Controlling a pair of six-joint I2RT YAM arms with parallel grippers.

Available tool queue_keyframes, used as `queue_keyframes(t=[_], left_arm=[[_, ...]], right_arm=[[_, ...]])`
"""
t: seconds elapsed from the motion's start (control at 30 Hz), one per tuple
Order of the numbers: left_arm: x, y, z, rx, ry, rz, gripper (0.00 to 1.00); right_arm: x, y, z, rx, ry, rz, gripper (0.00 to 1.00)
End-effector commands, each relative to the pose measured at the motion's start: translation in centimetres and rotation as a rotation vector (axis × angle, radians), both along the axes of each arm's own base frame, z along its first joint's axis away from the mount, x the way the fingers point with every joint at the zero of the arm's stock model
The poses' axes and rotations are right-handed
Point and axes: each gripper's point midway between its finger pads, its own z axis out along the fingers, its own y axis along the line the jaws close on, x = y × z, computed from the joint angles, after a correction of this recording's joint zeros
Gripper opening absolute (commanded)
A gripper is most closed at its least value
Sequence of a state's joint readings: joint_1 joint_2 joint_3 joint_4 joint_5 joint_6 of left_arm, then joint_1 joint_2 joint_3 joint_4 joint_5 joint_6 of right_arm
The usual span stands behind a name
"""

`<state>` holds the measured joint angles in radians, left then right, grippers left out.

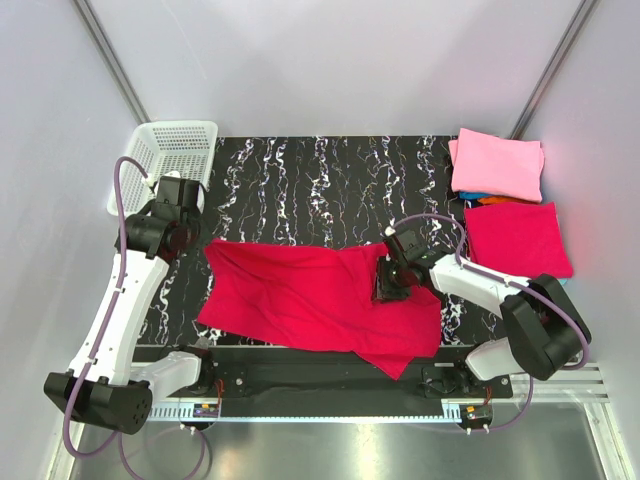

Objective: Fold and stack the t-shirts
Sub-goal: Fold the tshirt

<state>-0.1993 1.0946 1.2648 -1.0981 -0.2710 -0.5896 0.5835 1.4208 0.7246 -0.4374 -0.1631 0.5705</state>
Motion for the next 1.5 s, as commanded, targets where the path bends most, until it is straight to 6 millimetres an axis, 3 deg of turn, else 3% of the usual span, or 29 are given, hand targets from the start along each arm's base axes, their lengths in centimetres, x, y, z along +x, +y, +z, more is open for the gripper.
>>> queue_keyframes(t=[0.0, 0.2, 0.37, 0.6, 0.8, 1.0, 1.27, 1.47], left_arm=[[0.5, 0.4, 0.6, 0.017, -0.047, 0.014, 0.0], [0.5, 0.4, 0.3, 0.019, -0.041, 0.014, 0.0], [0.5, 0.5, 0.2, 0.02, -0.038, 0.015, 0.0], [0.5, 0.5, -0.1, 0.019, -0.03, 0.019, 0.0], [0.5, 0.5, -0.2, 0.021, -0.029, 0.017, 0.0], [0.5, 0.4, -0.3, 0.019, -0.027, 0.018, 0.0], [0.5, 0.4, -0.1, 0.019, -0.034, 0.013, 0.0], [0.4, 0.4, -0.1, 0.02, -0.033, 0.012, 0.0]], right_arm=[[0.7, 1.2, 0.5, 0.06, -0.039, 0.039, 0.35], [0.0, 2.5, 0.3, 0.121, -0.002, 0.088, 0.34], [-0.6, 4.2, 2.2, 0.209, -0.017, 0.163, 0.33], [-1.5, 4.8, 3.3, 0.257, -0.026, 0.194, 0.33], [-2.5, 5.0, 2.7, 0.266, -0.005, 0.225, 0.33], [-3.1, 4.6, 0.6, 0.209, 0.033, 0.237, 0.34], [-2.0, 4.1, -1.5, 0.121, 0.033, 0.233, 0.33], [-0.9, 4.0, -1.6, 0.085, -0.001, 0.224, 0.29]])
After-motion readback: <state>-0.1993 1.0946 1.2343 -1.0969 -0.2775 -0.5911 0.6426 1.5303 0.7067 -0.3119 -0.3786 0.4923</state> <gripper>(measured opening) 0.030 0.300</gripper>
